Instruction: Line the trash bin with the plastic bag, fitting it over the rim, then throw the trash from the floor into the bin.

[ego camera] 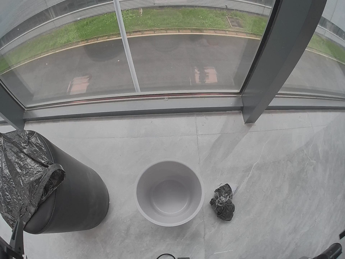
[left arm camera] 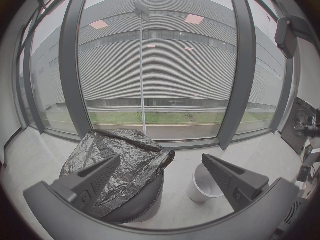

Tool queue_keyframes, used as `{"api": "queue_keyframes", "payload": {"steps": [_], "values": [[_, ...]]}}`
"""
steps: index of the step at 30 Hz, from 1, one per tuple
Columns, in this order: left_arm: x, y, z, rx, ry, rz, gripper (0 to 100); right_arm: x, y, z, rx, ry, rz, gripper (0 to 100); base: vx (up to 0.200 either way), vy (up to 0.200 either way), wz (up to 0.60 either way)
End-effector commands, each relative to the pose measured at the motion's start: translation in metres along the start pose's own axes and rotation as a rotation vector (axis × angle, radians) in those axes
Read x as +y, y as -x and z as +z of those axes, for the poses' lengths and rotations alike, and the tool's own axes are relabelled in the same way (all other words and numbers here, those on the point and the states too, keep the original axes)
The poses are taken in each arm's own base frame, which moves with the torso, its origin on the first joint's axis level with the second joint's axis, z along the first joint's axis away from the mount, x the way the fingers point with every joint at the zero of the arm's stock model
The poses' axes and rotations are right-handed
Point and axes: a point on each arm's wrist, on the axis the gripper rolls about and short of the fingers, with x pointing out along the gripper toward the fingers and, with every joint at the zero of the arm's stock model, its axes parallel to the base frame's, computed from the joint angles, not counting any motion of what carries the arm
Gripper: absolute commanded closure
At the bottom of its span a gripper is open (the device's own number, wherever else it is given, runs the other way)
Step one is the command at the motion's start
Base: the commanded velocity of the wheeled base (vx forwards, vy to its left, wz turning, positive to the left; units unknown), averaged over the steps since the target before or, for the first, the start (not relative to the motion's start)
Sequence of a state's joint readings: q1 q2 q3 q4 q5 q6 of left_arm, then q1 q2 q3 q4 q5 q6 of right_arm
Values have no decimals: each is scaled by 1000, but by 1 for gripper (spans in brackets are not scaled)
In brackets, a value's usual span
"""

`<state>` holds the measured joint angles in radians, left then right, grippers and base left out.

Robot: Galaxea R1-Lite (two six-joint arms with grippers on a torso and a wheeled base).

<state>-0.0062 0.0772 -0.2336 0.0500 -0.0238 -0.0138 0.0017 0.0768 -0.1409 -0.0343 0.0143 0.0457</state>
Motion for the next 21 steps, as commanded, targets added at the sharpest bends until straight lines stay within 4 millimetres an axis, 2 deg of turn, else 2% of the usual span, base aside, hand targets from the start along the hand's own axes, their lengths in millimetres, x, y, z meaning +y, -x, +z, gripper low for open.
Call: {"api": "queue_keyframes", "payload": {"steps": [1,7,10,13,15,18,21], "values": [[-2,-16,20,128,-58,-124,0,7,-53,94,19,-20,163,100,0,0,0],[-3,-43,27,253,-119,-188,0,25,-108,93,90,-39,387,100,0,0,0],[-3,-66,23,365,-213,-205,0,36,-140,88,81,-37,408,100,0,0,0],[-3,-86,18,467,-287,-230,0,42,-162,85,47,-47,409,100,0,0,0],[-3,-96,16,513,-297,-241,0,44,-170,82,44,-56,406,100,0,0,0],[-2,-127,13,561,-334,-232,0,49,-188,71,59,-81,391,100,0,0,0],[0,-151,13,560,-408,-156,0,49,-193,65,70,-84,347,100,0,0,0]]}}
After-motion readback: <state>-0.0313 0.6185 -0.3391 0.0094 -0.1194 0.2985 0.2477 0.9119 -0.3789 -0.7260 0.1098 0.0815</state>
